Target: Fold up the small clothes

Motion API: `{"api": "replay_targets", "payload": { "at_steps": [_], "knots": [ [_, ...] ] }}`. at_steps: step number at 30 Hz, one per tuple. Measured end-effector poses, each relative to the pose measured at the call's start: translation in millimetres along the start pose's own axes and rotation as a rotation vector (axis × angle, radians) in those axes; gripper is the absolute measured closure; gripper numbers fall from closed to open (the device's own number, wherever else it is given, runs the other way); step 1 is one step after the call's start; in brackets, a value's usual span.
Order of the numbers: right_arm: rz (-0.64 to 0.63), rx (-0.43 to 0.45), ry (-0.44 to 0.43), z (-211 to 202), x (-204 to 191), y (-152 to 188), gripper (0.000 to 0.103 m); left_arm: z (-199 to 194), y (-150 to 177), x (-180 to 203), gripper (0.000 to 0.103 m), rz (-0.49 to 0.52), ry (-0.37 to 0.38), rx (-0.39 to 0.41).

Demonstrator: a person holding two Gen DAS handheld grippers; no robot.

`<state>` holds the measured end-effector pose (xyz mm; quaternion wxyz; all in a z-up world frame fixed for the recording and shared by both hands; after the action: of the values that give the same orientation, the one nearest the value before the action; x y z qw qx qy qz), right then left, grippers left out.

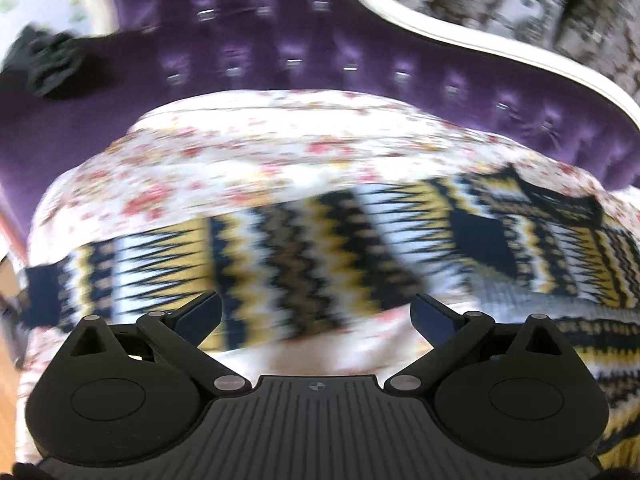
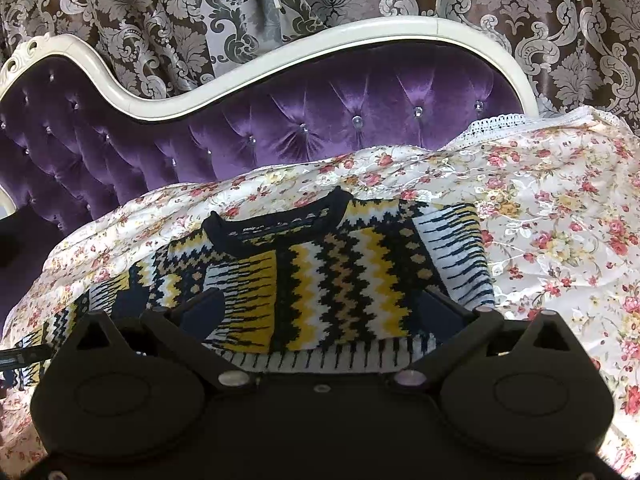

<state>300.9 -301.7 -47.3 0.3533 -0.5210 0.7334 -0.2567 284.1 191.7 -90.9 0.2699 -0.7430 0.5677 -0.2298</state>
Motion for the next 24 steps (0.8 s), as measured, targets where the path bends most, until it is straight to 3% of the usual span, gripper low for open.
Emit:
{"api": "replay_targets", "payload": {
  "at_steps": [8,13,22,24],
  "knots": [
    [-0.024,-0.012,-0.010,5,-11,4,0.000,-2,14,-105,0.002,-0.272,-0.048,-0.022],
    [-0.045,-0.021,-0.012,9,-19,8,0.000,5,27,-141,0.002,-0.405,-0.046,-0.044],
    [-0.088,-0.047,-0.015,16,-28,15,0.000,41,30,-142,0.003,-0.413,0.012,-0.130],
    [-0.093,-0.050,-0.012,17,-28,16,0.000,47,31,-141,0.010,-0.416,0.024,-0.143]
  ]
}}
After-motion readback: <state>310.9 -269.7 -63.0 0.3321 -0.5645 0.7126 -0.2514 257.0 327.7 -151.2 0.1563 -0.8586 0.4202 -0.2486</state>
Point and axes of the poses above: each gripper's, at about its wrist camera, not at the fingertips, and z roughly the way its jaws point, x to its right, y to its underside, the point moved 5 cm from there along z, roughly the way its jaws point, and after that the axes turned 1 degree about -y, right-handed, at the moved point
